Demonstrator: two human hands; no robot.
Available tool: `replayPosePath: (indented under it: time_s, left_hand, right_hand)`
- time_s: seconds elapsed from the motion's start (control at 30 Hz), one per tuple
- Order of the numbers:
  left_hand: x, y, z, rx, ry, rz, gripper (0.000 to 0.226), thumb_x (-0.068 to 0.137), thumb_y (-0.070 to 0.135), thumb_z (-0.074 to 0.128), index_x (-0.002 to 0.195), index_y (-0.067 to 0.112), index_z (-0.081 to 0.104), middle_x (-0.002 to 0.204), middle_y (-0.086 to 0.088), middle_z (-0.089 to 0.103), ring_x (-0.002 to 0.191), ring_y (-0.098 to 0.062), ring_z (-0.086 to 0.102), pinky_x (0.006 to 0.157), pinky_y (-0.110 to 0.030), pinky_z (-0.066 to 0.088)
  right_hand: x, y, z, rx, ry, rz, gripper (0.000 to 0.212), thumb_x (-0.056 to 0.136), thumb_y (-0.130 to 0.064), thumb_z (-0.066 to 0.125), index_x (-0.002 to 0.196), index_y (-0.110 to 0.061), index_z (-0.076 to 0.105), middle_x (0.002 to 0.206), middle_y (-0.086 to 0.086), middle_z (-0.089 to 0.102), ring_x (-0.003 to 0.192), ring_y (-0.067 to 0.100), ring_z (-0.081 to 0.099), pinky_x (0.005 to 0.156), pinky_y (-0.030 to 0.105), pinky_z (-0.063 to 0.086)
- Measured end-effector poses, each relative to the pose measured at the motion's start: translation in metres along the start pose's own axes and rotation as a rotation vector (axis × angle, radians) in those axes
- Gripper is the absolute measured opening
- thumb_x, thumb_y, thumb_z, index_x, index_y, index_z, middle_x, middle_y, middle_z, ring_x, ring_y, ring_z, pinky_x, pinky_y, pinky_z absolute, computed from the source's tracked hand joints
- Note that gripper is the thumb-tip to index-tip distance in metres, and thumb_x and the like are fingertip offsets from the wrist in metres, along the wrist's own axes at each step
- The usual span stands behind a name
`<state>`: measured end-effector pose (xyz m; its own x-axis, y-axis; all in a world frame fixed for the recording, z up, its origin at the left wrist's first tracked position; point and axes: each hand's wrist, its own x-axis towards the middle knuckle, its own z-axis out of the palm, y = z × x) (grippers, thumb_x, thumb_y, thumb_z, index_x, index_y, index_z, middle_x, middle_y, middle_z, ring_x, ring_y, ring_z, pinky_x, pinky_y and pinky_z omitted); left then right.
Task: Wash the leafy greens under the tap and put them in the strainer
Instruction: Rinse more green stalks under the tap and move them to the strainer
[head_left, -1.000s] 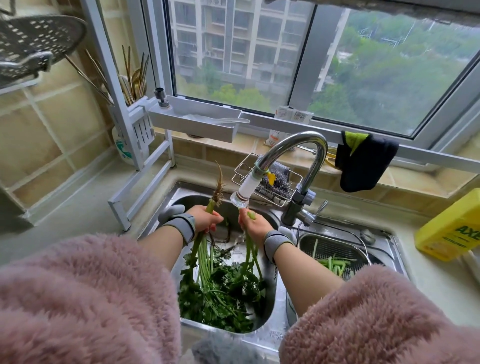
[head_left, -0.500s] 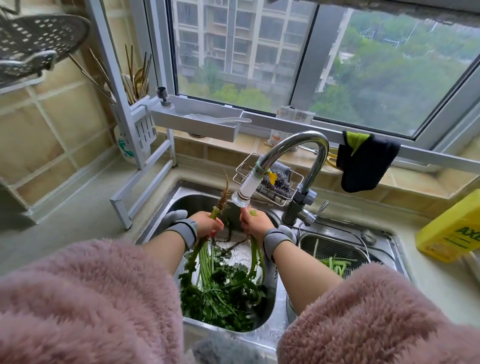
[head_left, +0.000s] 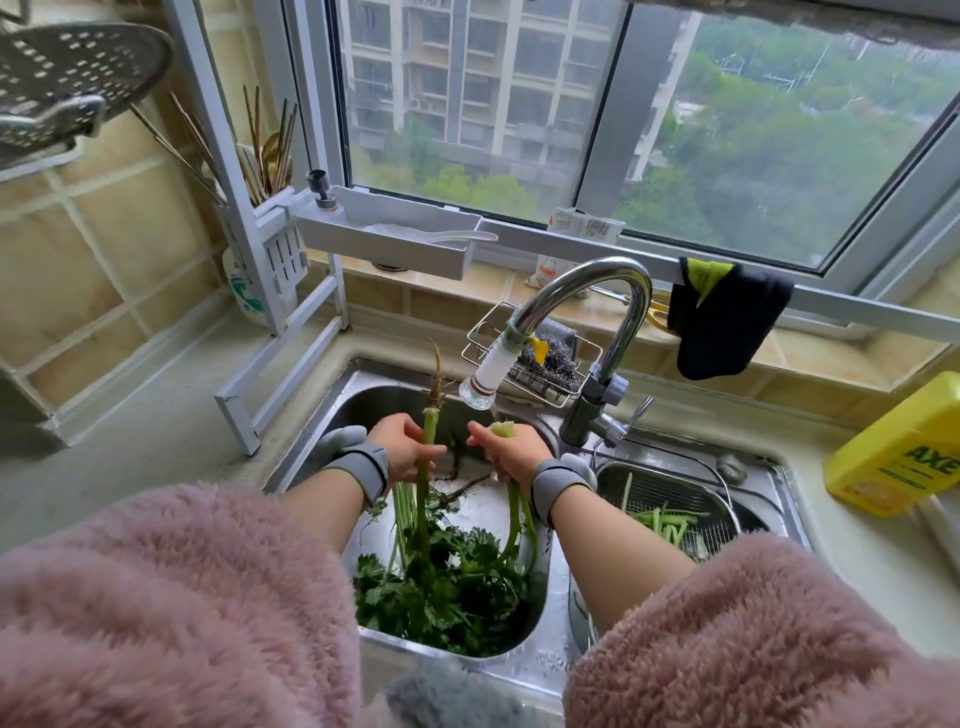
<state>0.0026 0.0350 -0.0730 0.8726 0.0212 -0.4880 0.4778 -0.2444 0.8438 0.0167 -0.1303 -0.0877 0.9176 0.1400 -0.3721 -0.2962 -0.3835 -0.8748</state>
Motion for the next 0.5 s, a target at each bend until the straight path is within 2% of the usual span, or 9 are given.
replayPosePath:
  time_s: [0.1, 0.2, 0.3, 0.37, 0.43, 0.5]
  left_hand:
    - [-0.003, -0.001, 0.002, 0.127, 0.012, 0.048, 0.027, 0.078, 0.007, 0.072, 0.081, 0.011, 0.046, 0.085, -0.009, 0.055, 0.08, -0.022, 0.06, 0.07, -0.031, 0.055]
    - [-0.004, -0.004, 0.004, 0.248, 0.003, 0.087, 0.029, 0.076, 0.013, 0.075, 0.08, 0.012, 0.047, 0.082, -0.007, 0.056, 0.074, -0.017, 0.057, 0.064, -0.025, 0.053]
    - [-0.004, -0.005, 0.004, 0.342, -0.015, 0.113, 0.03, 0.074, 0.018, 0.077, 0.083, 0.011, 0.049, 0.078, -0.005, 0.055, 0.067, -0.014, 0.052, 0.06, -0.023, 0.048]
    - [-0.005, -0.006, 0.004, 0.366, -0.032, 0.119, 0.031, 0.073, 0.019, 0.077, 0.083, 0.011, 0.05, 0.077, -0.004, 0.055, 0.066, -0.013, 0.052, 0.059, -0.022, 0.048]
    - [-0.005, -0.006, 0.003, 0.365, -0.051, 0.12, 0.03, 0.073, 0.02, 0.078, 0.083, 0.011, 0.05, 0.075, -0.003, 0.055, 0.065, -0.012, 0.052, 0.056, -0.02, 0.046]
    - [-0.006, -0.007, 0.002, 0.311, -0.084, 0.105, 0.026, 0.076, 0.021, 0.075, 0.086, 0.01, 0.053, 0.075, -0.002, 0.056, 0.064, -0.012, 0.053, 0.056, -0.019, 0.045]
  right_hand:
    - [-0.003, -0.002, 0.005, 0.025, -0.047, -0.035, 0.021, 0.087, -0.034, 0.063, 0.072, -0.02, 0.061, 0.058, -0.004, 0.047, 0.046, 0.008, 0.035, 0.044, 0.017, 0.03]
    - [-0.004, -0.007, 0.01, 0.059, -0.066, -0.053, 0.015, 0.085, -0.031, 0.065, 0.074, -0.022, 0.063, 0.061, -0.005, 0.053, 0.039, 0.003, 0.039, 0.04, 0.016, 0.031]
    - [-0.005, -0.011, 0.013, 0.104, -0.076, -0.05, 0.016, 0.086, -0.025, 0.065, 0.089, -0.009, 0.067, 0.057, -0.006, 0.055, 0.031, -0.002, 0.044, 0.035, 0.012, 0.033]
    - [-0.004, -0.011, 0.015, 0.112, -0.084, -0.045, 0.02, 0.087, -0.022, 0.065, 0.097, -0.004, 0.066, 0.048, -0.01, 0.057, 0.031, -0.003, 0.046, 0.035, 0.01, 0.034]
    - [-0.003, -0.009, 0.016, 0.118, -0.092, -0.045, 0.01, 0.087, -0.019, 0.064, 0.087, -0.009, 0.065, 0.045, -0.011, 0.058, 0.032, -0.003, 0.048, 0.036, 0.01, 0.035]
    - [-0.002, -0.008, 0.017, 0.145, -0.09, -0.046, 0.01, 0.088, -0.016, 0.063, 0.078, -0.014, 0.062, 0.046, -0.011, 0.059, 0.034, -0.004, 0.049, 0.037, 0.009, 0.036]
